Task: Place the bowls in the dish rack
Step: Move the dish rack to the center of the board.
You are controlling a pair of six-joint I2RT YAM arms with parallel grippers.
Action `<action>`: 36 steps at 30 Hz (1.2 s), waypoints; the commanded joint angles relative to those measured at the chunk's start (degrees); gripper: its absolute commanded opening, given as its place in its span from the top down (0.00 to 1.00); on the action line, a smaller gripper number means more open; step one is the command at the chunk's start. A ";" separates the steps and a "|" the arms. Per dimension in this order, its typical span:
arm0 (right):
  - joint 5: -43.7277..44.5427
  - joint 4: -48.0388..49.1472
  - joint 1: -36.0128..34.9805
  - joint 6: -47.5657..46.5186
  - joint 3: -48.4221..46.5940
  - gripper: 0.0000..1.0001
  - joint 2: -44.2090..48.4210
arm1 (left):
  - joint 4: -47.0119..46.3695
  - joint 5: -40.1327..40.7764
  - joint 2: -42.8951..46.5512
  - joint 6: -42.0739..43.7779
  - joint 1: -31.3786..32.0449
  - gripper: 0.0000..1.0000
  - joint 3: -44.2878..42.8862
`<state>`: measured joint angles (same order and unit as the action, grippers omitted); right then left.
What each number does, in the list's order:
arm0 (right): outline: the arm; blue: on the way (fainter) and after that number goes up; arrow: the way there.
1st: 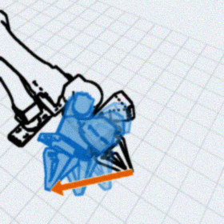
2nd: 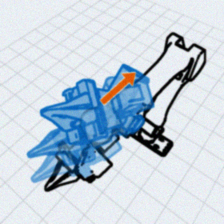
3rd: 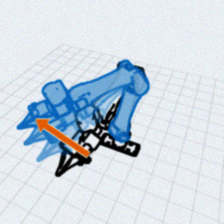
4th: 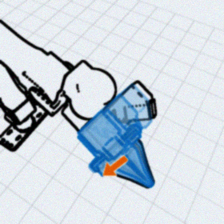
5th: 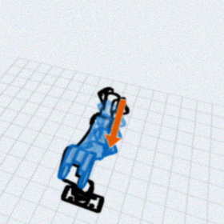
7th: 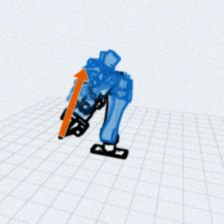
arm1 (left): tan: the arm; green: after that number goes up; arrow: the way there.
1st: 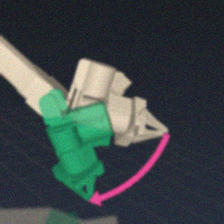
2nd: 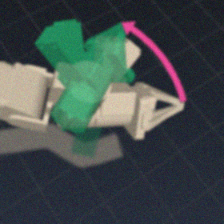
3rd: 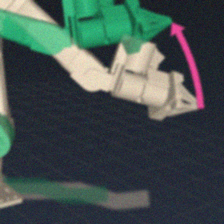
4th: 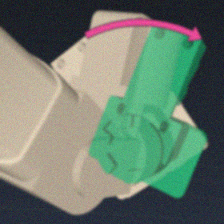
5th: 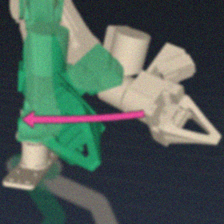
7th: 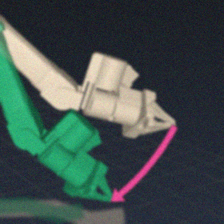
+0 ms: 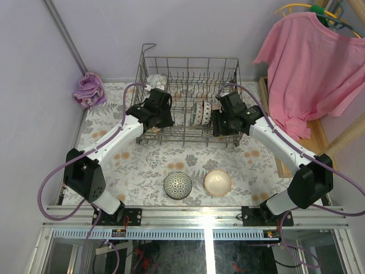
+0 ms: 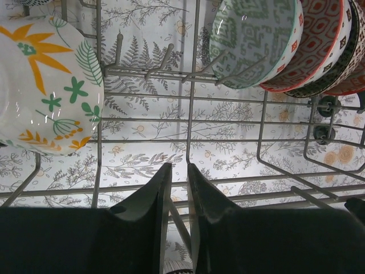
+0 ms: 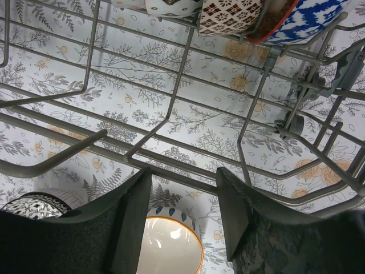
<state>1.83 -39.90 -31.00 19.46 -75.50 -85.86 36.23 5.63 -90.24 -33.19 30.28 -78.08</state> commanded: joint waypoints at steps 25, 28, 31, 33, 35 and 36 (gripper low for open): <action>-5.02 -1.65 -0.18 3.25 13.81 0.46 11.12 | -2.28 1.14 8.06 -6.39 11.25 0.93 13.52; -5.24 -1.46 -0.11 3.88 15.13 0.46 12.63 | -2.29 1.55 8.96 -7.32 12.78 0.93 14.09; -5.51 -1.25 -0.12 4.11 15.63 0.46 12.99 | -2.23 2.77 9.17 -7.28 13.35 0.93 13.83; -5.80 -1.30 -0.12 4.26 15.33 0.46 12.84 | -0.87 4.46 8.56 -6.25 13.19 0.91 11.80; -6.20 -1.70 -0.11 4.29 14.53 0.46 12.79 | 1.37 6.15 7.66 -5.18 13.05 0.88 8.29; -6.10 -1.77 -0.15 4.35 14.34 0.46 12.93 | 1.99 6.68 7.47 -4.76 12.92 0.84 7.24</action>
<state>-3.86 -36.97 -30.94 23.68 -61.49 -72.60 31.59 9.91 -81.47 -39.18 42.24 -66.81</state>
